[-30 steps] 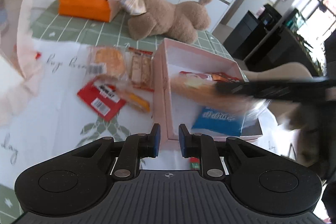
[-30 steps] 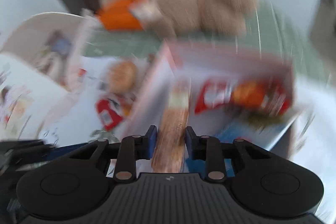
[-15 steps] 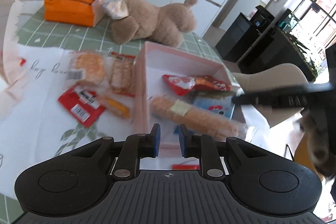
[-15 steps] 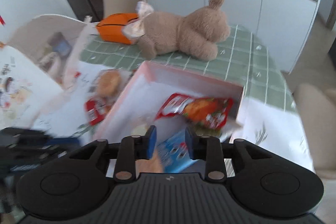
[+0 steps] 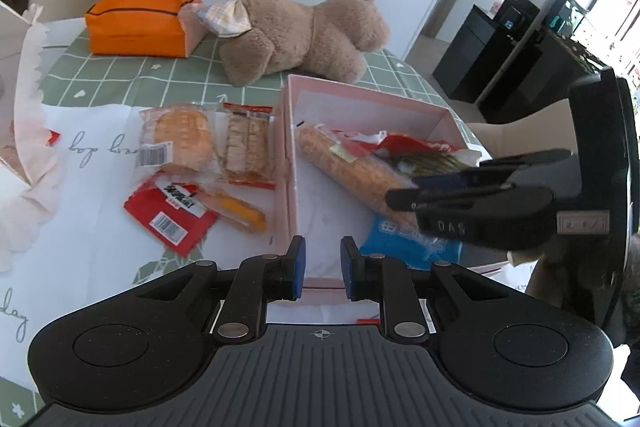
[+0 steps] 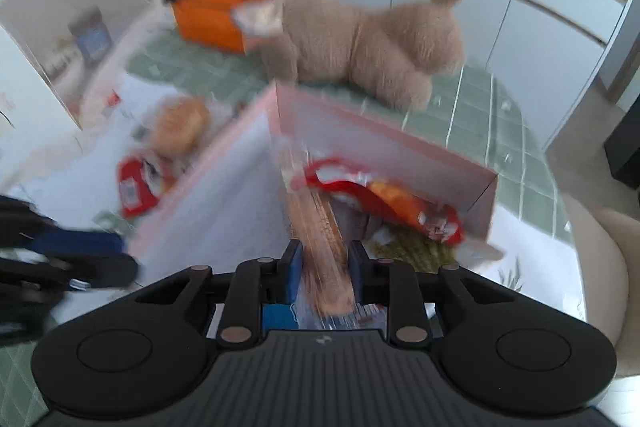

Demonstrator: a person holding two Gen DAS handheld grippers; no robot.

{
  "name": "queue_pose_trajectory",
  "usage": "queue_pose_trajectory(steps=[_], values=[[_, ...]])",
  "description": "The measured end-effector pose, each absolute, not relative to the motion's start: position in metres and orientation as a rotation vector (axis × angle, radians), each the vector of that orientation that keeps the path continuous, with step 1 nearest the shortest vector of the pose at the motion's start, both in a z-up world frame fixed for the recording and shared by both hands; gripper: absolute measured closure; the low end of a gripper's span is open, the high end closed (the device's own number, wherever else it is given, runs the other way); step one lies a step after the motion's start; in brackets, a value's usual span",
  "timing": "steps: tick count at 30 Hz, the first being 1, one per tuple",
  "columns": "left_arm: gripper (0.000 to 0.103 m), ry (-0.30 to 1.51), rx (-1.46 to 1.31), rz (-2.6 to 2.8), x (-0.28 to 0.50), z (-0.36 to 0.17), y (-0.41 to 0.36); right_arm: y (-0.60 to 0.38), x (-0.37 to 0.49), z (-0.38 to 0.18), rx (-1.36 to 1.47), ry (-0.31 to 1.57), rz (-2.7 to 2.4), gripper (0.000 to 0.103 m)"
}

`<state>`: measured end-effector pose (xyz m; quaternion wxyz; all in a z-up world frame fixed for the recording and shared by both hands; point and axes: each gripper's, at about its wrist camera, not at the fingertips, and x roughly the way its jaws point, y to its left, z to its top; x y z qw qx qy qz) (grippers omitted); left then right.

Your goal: Organize snacks

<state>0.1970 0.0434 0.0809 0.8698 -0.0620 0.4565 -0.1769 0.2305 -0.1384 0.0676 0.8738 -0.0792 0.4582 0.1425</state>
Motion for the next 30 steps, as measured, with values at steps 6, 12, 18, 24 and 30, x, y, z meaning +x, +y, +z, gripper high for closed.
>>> queue_pose_trajectory(steps=[6,12,18,24,30], values=[[0.081,0.928,-0.177,-0.322,0.199,0.079,0.073,-0.151,0.217,0.085,-0.075,0.988,0.408,0.072],[0.081,0.904,-0.233,-0.214,0.205,0.076,0.106,-0.18,0.2,0.112,-0.051,0.948,0.27,0.067],[0.081,0.924,-0.228,-0.171,0.203,0.072,0.131,-0.179,0.221,0.061,0.018,1.093,0.146,0.087],[0.081,0.896,-0.265,-0.125,0.214,0.066,0.167,-0.151,0.204,0.118,-0.066,0.981,0.153,0.082],[0.081,0.931,-0.284,-0.16,0.212,0.048,0.186,-0.081,0.269,0.148,0.083,0.986,0.236,0.042]])
